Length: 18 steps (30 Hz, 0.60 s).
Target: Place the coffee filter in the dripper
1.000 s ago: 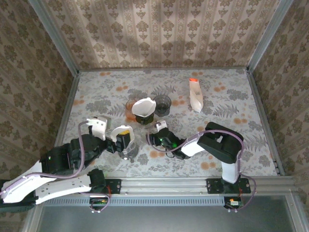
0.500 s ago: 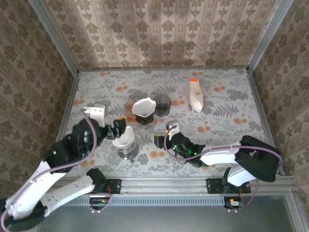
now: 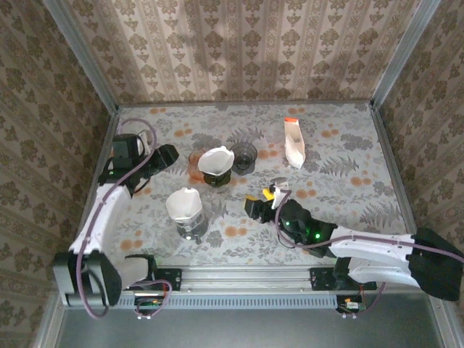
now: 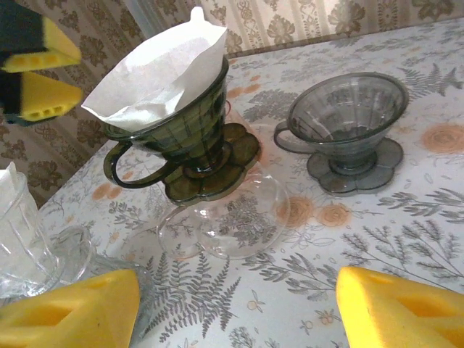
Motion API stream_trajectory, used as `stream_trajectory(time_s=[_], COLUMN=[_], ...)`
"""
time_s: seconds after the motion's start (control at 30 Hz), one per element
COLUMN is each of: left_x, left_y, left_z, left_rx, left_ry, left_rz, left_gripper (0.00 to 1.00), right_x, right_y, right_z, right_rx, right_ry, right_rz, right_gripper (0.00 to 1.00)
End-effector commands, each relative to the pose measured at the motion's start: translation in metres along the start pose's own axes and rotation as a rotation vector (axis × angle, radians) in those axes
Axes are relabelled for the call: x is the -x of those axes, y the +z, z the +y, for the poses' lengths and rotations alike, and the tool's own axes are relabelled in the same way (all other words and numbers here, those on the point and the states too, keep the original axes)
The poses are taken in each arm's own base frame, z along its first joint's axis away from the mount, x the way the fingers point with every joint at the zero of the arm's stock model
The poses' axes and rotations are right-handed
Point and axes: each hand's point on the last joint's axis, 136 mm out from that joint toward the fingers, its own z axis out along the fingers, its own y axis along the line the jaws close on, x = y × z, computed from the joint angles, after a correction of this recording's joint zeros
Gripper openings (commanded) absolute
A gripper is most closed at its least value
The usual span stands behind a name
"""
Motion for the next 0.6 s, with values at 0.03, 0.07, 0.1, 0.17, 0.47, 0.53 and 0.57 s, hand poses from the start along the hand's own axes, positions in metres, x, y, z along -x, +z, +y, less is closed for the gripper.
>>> stream_trajectory(time_s=[0.03, 0.07, 0.1, 0.17, 0.47, 0.53, 0.57], left_x=[0.017, 0.016, 0.015, 0.014, -0.002, -0.004, -0.006], left_y=[0.024, 0.031, 0.039, 0.052, 0.095, 0.101, 0.104], left_z=[-0.005, -0.001, 0.003, 0.009, 0.016, 0.023, 0.025], left_rx=[-0.076, -0.067, -0.062, -0.063, 0.02, 0.043, 0.051], left_ry=[0.026, 0.022, 0.021, 0.012, 0.081, 0.077, 0.079], left_rz=[0.006, 0.02, 0.033, 0.059, 0.16, 0.17, 0.179], left_gripper=[0.6, 0.61, 0.62, 0.63, 0.69, 0.68, 0.68], right_x=[0.0, 0.001, 0.001, 0.002, -0.001, -0.001, -0.001], right_y=[-0.013, -0.015, -0.017, -0.021, -0.03, -0.032, -0.033], right_z=[-0.017, -0.019, -0.021, -0.026, -0.042, -0.044, -0.045], right_rx=[-0.057, -0.06, -0.064, -0.075, -0.107, -0.109, -0.111], right_ry=[-0.035, -0.036, -0.035, -0.032, -0.021, -0.019, -0.017], right_rz=[-0.012, -0.015, -0.018, -0.025, -0.033, -0.036, -0.038], right_gripper=[0.73, 0.73, 0.74, 0.73, 0.74, 0.74, 0.74])
